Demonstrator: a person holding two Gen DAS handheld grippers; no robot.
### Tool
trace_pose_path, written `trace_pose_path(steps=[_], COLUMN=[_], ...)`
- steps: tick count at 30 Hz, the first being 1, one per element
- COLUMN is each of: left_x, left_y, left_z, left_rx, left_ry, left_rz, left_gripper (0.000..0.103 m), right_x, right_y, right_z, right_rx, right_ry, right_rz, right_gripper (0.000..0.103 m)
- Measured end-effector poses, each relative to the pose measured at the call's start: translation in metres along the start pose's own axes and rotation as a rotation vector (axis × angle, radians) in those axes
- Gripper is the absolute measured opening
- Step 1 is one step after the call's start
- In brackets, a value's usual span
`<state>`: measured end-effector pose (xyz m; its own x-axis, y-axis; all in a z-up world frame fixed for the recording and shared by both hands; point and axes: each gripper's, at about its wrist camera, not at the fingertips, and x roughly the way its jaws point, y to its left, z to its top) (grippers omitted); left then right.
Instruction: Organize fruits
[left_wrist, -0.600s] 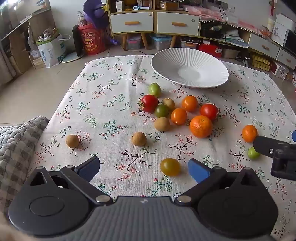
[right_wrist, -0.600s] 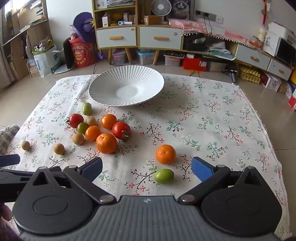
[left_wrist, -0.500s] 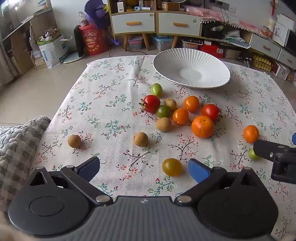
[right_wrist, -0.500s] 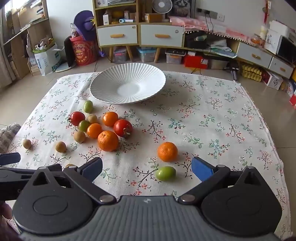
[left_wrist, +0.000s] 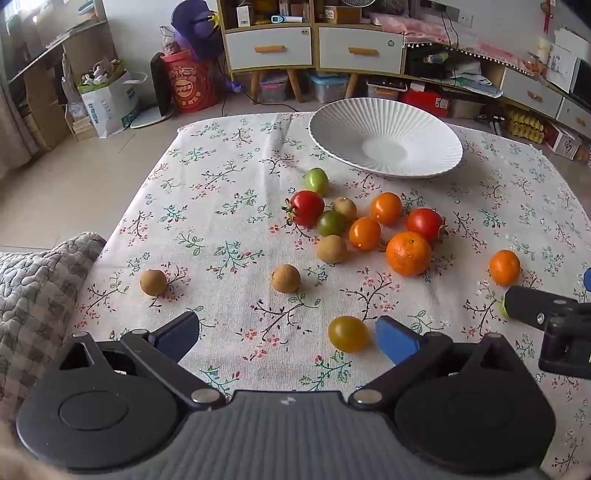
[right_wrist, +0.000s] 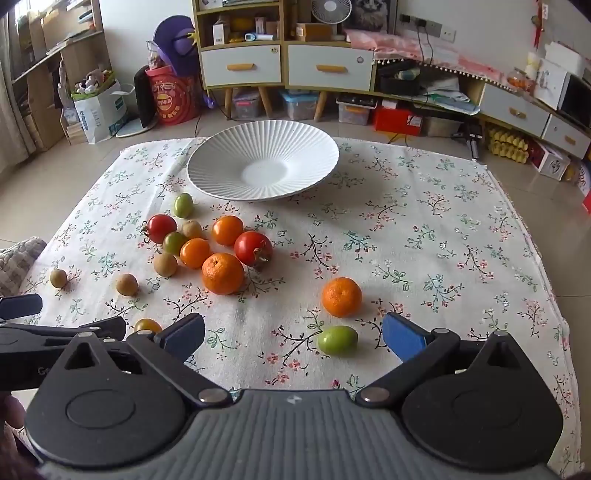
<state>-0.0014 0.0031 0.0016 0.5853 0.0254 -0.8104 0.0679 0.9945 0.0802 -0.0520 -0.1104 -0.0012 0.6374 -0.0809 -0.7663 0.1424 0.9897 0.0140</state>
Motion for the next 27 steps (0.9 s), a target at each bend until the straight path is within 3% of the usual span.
trace_pose_path(steps=[27], left_x=[-0.0021], left_y=[-0.0021], left_z=[-0.0008], left_rx=[0.004], left_ry=[-0.011], left_rz=[0.003], left_gripper=[0.096], right_x=[-0.0002], right_y=[0.0024], right_z=[-0.0020], right_rx=[-0.005], right_ry=[-0.004], right_rz=[0.002], right_gripper=[0.102])
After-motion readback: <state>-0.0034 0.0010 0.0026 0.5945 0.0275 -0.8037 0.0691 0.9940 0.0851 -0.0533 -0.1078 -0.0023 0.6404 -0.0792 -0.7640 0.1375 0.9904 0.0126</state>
